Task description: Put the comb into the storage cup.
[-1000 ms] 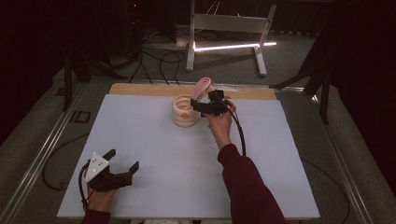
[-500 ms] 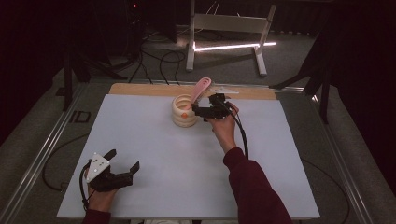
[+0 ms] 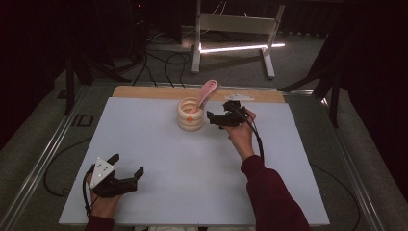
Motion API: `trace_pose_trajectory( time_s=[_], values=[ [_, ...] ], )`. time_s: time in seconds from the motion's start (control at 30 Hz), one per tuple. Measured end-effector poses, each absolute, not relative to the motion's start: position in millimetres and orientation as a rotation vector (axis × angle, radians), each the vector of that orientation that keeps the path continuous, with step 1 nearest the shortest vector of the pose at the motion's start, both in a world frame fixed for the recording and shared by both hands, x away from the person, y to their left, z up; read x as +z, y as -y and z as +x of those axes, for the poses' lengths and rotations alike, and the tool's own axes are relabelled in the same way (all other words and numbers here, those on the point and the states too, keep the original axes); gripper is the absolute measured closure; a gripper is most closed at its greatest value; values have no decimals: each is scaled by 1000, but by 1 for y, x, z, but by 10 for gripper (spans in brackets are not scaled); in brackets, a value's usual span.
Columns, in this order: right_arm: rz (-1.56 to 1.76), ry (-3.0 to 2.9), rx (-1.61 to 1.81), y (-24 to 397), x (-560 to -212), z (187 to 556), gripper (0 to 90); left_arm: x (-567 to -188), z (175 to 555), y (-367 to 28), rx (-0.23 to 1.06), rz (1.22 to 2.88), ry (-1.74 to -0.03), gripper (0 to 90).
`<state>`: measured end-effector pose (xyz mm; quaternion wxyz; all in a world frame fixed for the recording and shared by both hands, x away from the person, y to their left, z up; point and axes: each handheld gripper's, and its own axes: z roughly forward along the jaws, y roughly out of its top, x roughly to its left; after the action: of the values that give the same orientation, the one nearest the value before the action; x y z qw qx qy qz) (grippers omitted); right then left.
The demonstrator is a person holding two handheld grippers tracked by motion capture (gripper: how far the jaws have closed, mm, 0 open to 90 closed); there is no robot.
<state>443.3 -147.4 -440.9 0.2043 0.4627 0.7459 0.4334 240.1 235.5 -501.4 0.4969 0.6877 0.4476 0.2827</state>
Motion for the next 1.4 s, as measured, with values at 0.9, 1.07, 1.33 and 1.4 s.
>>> trace_pose_trajectory(
  time_s=[0.9, 1.07, 1.33, 1.4],
  values=[
    [1293, -2056, 1261, 205, -452, 395, 87, -501, 240, -230, 733, 1700, -1109, 1],
    [1260, -2036, 1298, 212, -452, 378, 87, -502, 241, -231, 732, 1698, -1118, 1],
    [1203, -2052, 1281, 223, -454, 353, 87, -501, 241, -231, 732, 1706, -1119, 1],
    [1190, -2057, 1278, 224, -455, 350, 87, -501, 241, -231, 732, 1699, -1122, 1]
  ],
)
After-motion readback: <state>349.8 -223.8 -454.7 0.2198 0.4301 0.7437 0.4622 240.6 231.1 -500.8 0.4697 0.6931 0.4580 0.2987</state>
